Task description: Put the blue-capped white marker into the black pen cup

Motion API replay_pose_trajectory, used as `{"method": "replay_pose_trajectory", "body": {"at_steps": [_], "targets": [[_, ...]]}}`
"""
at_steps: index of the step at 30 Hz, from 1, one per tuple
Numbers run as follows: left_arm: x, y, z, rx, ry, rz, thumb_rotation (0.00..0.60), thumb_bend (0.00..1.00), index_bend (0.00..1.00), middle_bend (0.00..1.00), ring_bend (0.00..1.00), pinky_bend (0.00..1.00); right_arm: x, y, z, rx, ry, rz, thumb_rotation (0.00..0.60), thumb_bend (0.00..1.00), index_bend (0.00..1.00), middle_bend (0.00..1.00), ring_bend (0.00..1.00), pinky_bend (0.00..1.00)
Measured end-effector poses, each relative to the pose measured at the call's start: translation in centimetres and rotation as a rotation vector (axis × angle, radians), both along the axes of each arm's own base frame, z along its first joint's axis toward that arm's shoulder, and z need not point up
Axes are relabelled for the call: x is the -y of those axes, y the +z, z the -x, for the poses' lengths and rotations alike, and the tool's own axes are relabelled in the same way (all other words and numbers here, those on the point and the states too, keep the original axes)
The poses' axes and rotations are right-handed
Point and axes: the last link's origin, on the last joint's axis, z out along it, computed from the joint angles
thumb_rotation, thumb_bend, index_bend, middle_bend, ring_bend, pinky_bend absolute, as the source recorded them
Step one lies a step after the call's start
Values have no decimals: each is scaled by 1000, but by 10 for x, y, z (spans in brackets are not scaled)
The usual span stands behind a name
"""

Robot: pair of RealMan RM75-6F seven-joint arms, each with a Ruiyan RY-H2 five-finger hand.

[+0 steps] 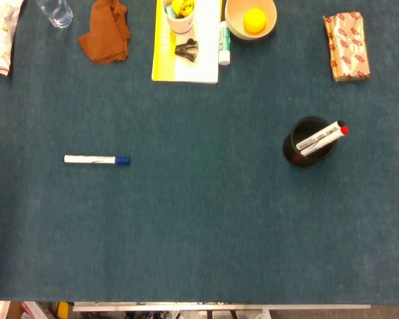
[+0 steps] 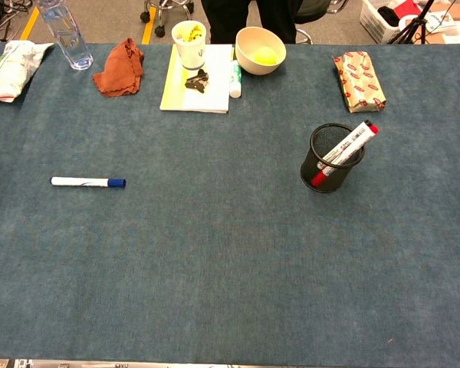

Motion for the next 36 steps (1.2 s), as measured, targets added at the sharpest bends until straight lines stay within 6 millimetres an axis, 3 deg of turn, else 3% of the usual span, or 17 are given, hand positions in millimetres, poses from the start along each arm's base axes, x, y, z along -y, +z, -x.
{"method": "replay_pose_trajectory", "body": {"at_steps": [22,36], "targets": [[-7,-4,-9,-18,-34,31,600,296,349,354,366,353,7,8,-6,-10,27,18,600,0,62,163,152,399],[-26,-34,-40,33,-116,158,600,257,334,338,297,337,12,19,-12,-44,45,33,600,0,62,165,153,399]]}}
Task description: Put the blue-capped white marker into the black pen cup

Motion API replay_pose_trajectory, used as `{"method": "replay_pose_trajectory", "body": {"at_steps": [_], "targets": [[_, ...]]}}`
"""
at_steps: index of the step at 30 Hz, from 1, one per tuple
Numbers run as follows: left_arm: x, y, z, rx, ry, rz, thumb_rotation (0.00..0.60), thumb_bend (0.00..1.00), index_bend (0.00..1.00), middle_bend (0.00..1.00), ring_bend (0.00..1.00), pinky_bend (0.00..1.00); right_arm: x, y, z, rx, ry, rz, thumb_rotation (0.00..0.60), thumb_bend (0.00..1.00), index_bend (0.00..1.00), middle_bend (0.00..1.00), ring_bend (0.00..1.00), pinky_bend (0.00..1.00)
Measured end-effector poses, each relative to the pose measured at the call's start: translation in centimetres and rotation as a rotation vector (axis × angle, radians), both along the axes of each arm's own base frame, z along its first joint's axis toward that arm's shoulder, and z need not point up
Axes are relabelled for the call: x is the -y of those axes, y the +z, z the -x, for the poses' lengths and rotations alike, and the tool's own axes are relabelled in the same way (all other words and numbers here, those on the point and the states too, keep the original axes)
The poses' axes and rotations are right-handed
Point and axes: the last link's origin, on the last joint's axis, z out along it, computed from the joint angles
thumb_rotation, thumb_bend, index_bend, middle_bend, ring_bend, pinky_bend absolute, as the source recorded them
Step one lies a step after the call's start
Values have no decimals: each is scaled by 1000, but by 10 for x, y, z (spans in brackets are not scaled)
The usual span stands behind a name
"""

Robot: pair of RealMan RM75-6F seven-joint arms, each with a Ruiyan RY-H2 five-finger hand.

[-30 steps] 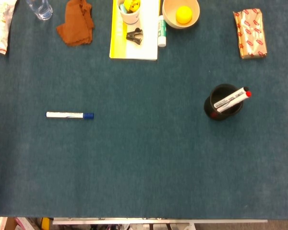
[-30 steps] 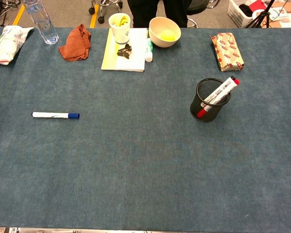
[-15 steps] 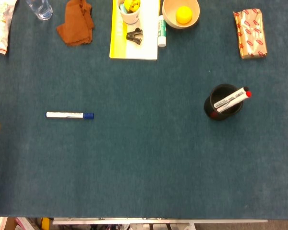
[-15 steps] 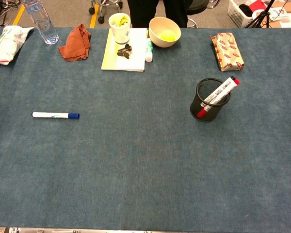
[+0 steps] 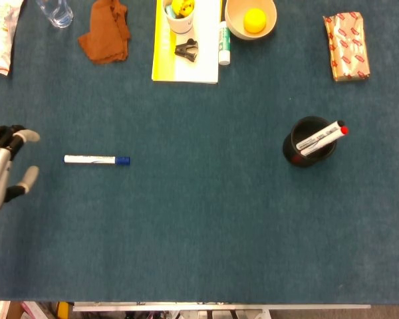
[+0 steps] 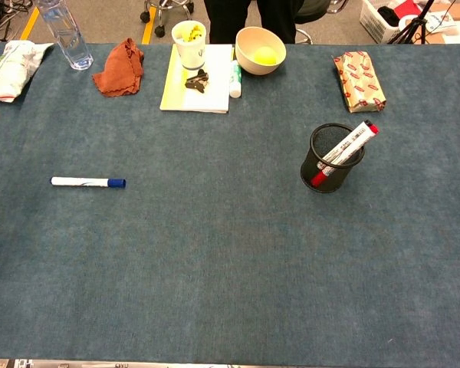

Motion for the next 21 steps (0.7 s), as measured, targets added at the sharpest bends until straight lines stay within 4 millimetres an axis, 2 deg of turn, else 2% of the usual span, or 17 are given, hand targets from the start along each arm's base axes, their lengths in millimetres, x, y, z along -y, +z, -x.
{"method": "replay_pose_trajectory", "body": {"at_steps": [6,12,17,21], "targets": [[-8,-13,-11,64,7,81,600,206,332,280,243,309,1,-1,1,-1,-1,-6,600,0,69,165,152,399],[-21,-32,-22,85,23,177,600,203,329,179,155,260,2,0,3,-6,-7,-10,600,0,76,165,153,399],[-34,-51,-28,85,37,246,600,203,329,71,49,176,4,3,3,-12,-7,-6,600,0,76,165,152,399],[-46,-64,-33,76,37,276,600,203,329,45,21,149,5,6,2,-21,-2,-3,600,0,76,166,153,399]]}}
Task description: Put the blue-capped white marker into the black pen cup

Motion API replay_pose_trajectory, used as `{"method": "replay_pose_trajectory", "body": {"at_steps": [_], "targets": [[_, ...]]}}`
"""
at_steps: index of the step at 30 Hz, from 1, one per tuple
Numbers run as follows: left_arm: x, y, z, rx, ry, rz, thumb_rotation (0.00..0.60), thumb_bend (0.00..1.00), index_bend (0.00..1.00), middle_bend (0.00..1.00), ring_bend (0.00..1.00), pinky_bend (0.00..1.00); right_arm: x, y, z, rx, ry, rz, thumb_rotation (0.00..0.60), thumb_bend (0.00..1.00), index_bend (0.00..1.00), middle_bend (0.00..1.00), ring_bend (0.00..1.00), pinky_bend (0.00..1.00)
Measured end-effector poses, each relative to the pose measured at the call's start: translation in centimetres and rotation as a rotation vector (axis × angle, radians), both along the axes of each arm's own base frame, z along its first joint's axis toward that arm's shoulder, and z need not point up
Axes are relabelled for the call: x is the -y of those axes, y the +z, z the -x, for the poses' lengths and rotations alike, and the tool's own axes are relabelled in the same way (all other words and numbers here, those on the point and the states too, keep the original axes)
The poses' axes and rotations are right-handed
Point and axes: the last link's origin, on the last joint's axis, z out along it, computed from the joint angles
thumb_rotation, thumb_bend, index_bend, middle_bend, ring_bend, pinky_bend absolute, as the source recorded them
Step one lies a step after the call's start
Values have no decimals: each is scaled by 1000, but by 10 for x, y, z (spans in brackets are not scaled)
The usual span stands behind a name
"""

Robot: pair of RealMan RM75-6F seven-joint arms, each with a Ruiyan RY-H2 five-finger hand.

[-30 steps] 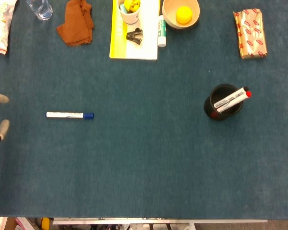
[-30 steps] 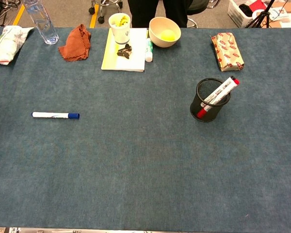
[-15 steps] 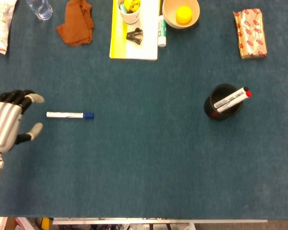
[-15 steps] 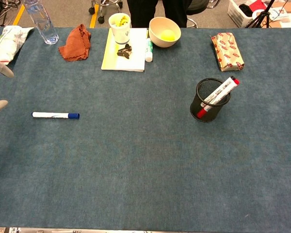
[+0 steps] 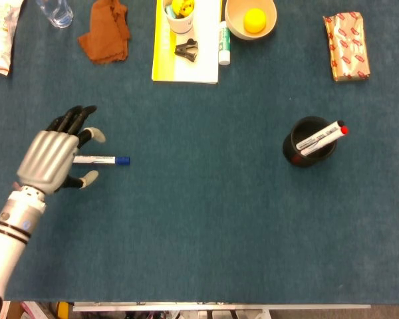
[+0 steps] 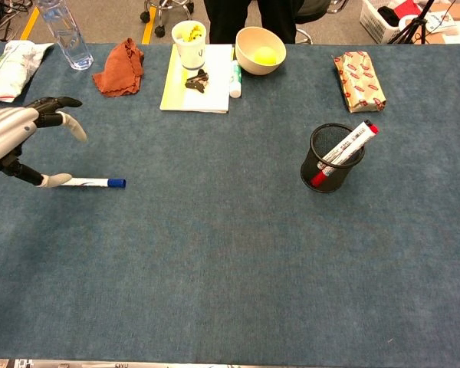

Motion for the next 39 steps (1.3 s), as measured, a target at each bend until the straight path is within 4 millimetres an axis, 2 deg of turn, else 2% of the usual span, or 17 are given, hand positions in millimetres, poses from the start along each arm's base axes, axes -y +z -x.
{"method": "replay_pose_trajectory", "body": {"at_steps": [17,29,39], "targets": [[-20,-38,3,-24,19,78,600,203,333,33,20,149,0,4,4,-1,-15,1,600,0,76,165,152,399],[-27,-53,9,-25,67,121,600,203,369,33,20,149,-1,4,8,8,-22,2,600,0,94,165,153,399],[-33,-57,17,-42,107,132,600,203,390,33,20,149,-2,2,10,17,-28,-2,600,0,100,165,152,399]]}}
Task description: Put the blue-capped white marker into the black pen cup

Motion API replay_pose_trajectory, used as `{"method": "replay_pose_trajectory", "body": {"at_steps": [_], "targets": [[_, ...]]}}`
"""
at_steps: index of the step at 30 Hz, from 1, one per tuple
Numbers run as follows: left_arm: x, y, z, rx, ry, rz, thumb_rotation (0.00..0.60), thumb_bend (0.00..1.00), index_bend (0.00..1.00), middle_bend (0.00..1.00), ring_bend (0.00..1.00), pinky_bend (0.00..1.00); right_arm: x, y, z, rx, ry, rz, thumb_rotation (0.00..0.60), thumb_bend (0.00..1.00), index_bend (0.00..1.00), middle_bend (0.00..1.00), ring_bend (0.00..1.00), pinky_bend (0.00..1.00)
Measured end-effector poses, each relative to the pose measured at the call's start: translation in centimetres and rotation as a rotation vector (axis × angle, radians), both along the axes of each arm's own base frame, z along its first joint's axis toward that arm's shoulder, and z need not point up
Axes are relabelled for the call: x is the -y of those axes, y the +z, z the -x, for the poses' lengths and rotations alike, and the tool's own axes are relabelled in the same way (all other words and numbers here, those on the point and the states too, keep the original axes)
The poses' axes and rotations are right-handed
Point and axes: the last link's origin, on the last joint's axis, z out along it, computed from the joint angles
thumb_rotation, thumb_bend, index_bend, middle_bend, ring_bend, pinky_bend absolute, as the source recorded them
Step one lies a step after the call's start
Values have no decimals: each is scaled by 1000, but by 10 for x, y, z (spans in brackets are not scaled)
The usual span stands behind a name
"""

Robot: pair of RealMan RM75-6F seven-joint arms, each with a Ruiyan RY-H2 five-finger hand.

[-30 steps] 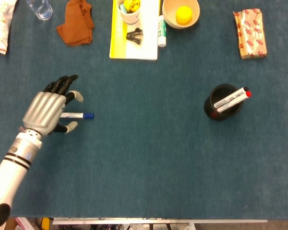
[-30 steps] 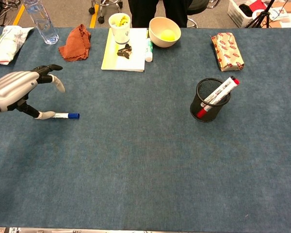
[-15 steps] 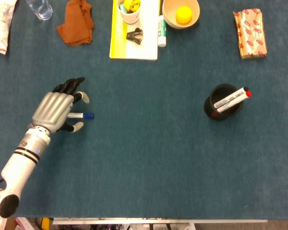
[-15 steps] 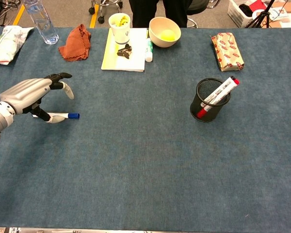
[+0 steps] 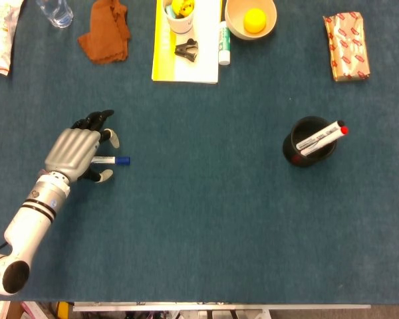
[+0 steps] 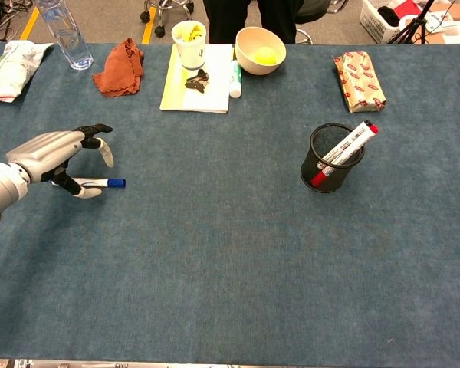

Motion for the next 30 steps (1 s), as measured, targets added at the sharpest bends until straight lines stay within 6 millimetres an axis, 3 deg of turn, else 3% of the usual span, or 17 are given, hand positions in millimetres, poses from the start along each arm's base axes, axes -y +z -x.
{"method": "replay_pose_trajectory", "body": {"at_steps": [30], "targets": [[-8,-9,12,-6,47,-16,600,203,456,38,23,152,-2,-3,6,8,-27,-8,600,0,107,165,152,399]]}}
